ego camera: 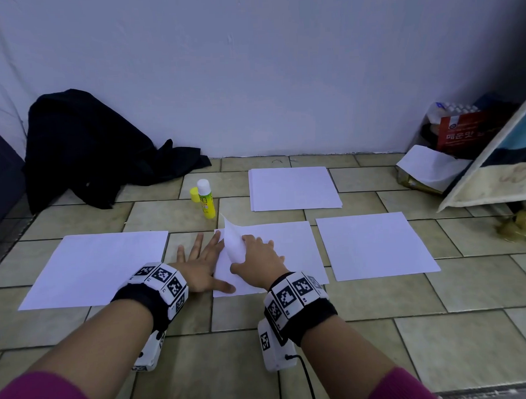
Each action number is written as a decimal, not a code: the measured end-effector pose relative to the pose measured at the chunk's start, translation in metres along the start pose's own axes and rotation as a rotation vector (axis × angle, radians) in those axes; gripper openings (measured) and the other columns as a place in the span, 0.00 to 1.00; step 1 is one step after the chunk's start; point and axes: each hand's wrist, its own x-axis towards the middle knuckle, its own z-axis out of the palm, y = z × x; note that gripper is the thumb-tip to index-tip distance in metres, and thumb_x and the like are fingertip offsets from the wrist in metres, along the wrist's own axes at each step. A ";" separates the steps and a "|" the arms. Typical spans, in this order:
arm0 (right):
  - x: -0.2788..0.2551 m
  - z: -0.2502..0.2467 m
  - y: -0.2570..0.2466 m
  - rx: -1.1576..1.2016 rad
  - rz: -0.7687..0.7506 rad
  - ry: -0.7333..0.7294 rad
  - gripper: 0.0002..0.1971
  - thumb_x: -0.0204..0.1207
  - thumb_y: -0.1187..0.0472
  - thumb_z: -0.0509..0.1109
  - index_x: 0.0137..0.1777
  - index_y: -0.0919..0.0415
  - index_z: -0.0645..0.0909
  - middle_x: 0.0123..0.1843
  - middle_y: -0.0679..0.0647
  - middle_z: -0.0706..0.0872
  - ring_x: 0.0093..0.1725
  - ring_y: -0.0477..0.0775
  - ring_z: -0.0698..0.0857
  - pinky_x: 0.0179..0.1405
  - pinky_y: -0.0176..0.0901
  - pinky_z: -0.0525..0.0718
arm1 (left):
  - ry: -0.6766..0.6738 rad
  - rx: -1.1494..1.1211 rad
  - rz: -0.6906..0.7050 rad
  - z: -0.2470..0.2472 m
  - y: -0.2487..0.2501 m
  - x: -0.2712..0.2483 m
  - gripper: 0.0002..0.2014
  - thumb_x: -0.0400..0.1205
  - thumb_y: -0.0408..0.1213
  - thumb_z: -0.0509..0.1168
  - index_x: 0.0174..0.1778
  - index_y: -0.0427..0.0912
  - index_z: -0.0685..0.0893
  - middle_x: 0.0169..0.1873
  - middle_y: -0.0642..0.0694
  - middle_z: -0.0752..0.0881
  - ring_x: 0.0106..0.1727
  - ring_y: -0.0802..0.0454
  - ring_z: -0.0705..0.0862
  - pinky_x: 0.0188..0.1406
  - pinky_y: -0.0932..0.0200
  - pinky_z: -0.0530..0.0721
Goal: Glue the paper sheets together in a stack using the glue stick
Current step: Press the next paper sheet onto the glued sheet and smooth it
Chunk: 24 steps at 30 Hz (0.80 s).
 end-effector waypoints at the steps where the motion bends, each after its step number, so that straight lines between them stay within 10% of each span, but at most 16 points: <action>1: 0.000 -0.001 0.000 0.002 -0.001 0.002 0.33 0.75 0.52 0.68 0.79 0.56 0.60 0.75 0.56 0.69 0.78 0.64 0.61 0.72 0.68 0.65 | 0.001 -0.001 -0.002 0.000 0.000 0.000 0.60 0.71 0.68 0.68 0.83 0.53 0.30 0.80 0.55 0.25 0.79 0.47 0.23 0.77 0.33 0.30; 15: -0.004 -0.009 0.004 0.147 -0.023 -0.007 0.33 0.73 0.53 0.70 0.75 0.51 0.59 0.60 0.57 0.77 0.68 0.62 0.71 0.66 0.62 0.72 | -0.016 -0.022 -0.008 -0.001 0.000 -0.003 0.58 0.74 0.65 0.68 0.83 0.51 0.30 0.78 0.48 0.21 0.77 0.48 0.19 0.76 0.37 0.27; 24: 0.002 -0.004 0.006 -0.012 -0.026 -0.066 0.31 0.73 0.48 0.71 0.76 0.52 0.71 0.74 0.55 0.70 0.78 0.61 0.61 0.72 0.65 0.67 | 0.016 -0.121 0.041 -0.008 -0.008 -0.011 0.62 0.74 0.58 0.72 0.81 0.42 0.27 0.75 0.45 0.17 0.82 0.46 0.28 0.79 0.44 0.32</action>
